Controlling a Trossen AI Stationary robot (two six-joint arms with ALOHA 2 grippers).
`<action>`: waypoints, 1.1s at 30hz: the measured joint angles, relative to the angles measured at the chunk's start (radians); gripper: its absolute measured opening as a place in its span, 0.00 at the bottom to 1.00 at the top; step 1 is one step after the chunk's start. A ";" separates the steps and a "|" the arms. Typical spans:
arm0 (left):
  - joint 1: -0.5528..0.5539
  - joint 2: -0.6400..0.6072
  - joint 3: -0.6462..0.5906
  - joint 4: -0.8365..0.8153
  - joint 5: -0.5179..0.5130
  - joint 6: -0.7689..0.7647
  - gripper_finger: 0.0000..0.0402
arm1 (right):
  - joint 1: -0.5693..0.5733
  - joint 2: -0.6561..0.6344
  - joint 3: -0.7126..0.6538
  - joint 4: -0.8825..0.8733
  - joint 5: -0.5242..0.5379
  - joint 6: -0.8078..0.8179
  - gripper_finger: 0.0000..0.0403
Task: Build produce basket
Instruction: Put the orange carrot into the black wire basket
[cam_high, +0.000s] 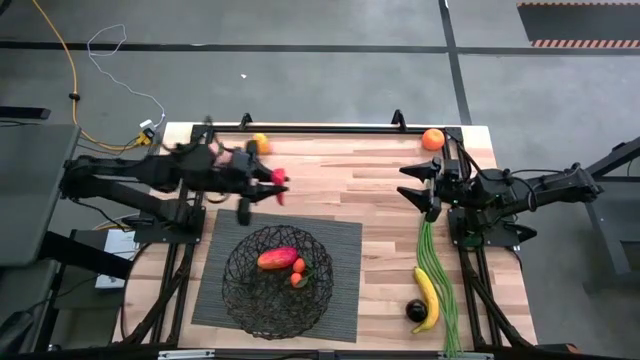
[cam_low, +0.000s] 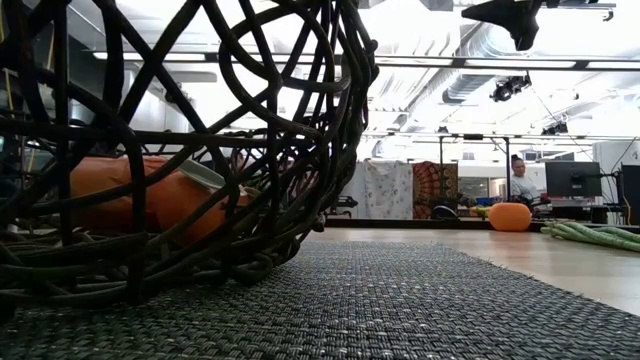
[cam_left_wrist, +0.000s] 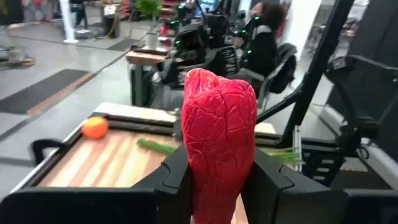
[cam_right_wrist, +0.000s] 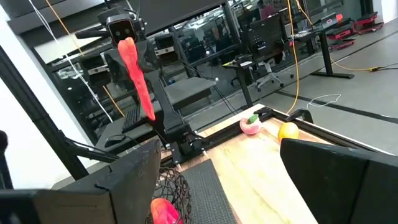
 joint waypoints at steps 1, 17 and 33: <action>0.000 -0.030 0.000 -0.036 -0.014 -0.003 0.22 | 0.000 0.000 0.000 0.000 0.000 0.000 0.78; -0.007 -0.180 0.000 -0.222 0.014 -0.051 0.22 | 0.000 0.000 0.001 0.000 0.000 0.000 0.78; -0.417 0.202 0.000 -0.318 0.228 -0.213 0.22 | 0.000 0.000 0.001 -0.007 0.000 -0.003 0.78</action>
